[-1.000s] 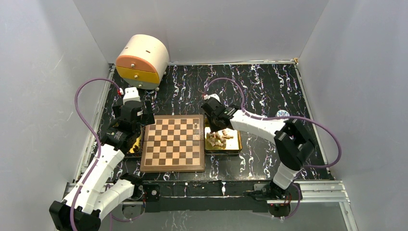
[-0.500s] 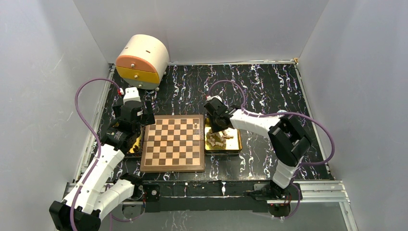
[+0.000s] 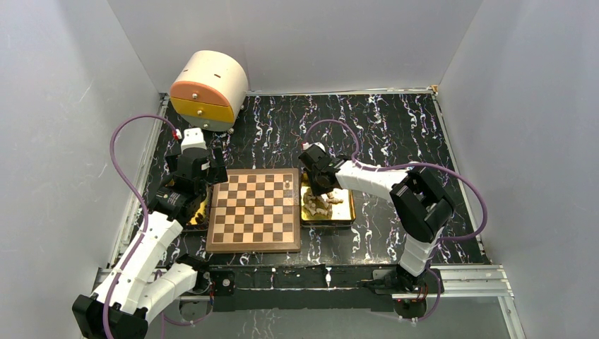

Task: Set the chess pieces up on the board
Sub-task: Pick up the chess piece from the storage box, then place the chess piece on the chessboard.

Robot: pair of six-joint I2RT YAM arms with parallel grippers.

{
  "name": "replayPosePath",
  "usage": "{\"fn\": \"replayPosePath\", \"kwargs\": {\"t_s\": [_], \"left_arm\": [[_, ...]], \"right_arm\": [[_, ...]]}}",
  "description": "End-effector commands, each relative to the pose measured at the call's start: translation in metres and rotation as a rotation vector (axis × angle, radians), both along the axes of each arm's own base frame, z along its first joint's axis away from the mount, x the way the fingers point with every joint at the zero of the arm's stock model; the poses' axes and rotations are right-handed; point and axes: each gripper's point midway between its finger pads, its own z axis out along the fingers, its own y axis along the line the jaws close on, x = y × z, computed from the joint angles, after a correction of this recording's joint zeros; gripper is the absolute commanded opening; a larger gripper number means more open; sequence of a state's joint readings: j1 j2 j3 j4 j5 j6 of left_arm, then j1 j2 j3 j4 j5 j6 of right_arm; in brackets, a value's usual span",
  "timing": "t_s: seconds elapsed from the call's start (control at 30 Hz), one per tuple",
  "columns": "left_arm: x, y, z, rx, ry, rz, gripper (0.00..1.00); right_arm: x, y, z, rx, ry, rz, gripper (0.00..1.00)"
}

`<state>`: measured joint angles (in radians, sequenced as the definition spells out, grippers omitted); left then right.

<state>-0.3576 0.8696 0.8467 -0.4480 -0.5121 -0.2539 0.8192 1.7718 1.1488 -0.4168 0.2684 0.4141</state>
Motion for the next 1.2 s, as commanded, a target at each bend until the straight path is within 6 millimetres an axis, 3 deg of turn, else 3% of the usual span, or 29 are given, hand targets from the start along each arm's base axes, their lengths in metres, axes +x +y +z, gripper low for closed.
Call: {"fn": "replayPosePath", "kwargs": {"t_s": [0.0, 0.57, 0.87, 1.17], "left_arm": [[0.005, -0.003, 0.019, -0.021, -0.06, 0.0, 0.91], [0.005, -0.005, 0.018, -0.029, -0.059, -0.016, 0.91], [0.005, -0.005, 0.019, -0.031, -0.064, -0.015, 0.91], [0.004, 0.0, 0.023, -0.019, -0.077, 0.01, 0.91]], "right_arm": [[0.009, -0.002, 0.026, -0.002, -0.047, -0.02, 0.25], [0.01, 0.0, 0.068, 0.016, -0.06, -0.027, 0.24], [0.018, 0.037, 0.107, 0.146, -0.09, 0.02, 0.23], [0.032, 0.083, 0.117, 0.176, -0.104, 0.091, 0.24]]}}
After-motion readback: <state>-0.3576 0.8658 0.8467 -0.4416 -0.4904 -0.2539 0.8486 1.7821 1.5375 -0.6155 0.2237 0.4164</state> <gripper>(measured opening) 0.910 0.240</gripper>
